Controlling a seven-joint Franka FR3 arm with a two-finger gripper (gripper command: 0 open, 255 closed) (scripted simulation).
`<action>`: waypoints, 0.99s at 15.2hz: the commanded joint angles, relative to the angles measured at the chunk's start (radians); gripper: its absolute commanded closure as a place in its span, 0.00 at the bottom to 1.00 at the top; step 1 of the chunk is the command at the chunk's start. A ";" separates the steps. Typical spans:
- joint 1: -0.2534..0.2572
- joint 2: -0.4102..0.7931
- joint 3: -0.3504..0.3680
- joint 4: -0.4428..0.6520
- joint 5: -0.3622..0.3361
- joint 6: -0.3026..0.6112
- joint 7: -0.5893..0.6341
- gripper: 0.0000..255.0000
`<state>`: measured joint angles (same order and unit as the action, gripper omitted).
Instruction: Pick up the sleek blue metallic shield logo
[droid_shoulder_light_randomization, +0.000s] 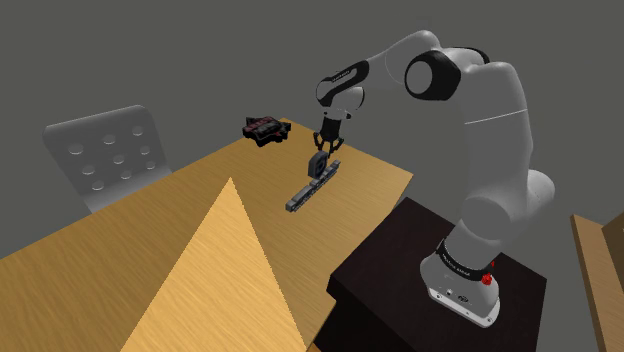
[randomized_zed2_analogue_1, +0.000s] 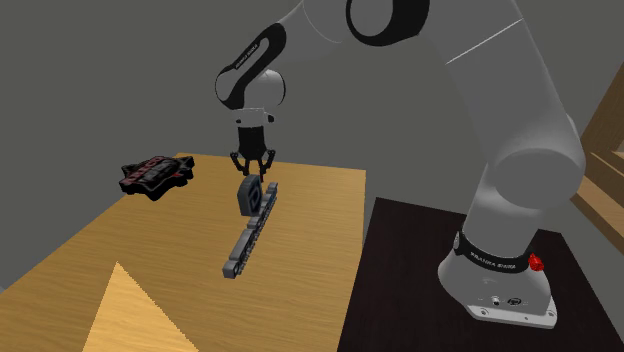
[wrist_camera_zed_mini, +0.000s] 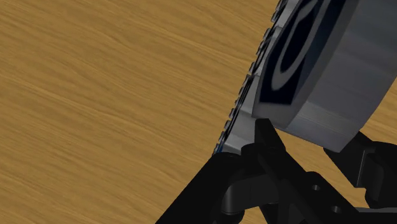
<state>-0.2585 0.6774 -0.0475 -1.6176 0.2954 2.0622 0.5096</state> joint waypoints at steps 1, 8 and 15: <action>0.000 0.001 0.000 0.000 0.000 0.000 0.000 1.00; 0.001 -0.017 -0.001 0.000 -0.003 -0.017 0.005 1.00; 0.002 -0.072 -0.006 0.009 -0.012 -0.080 0.022 1.00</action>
<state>-0.2543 0.6085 -0.0521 -1.6192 0.2850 1.9958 0.5301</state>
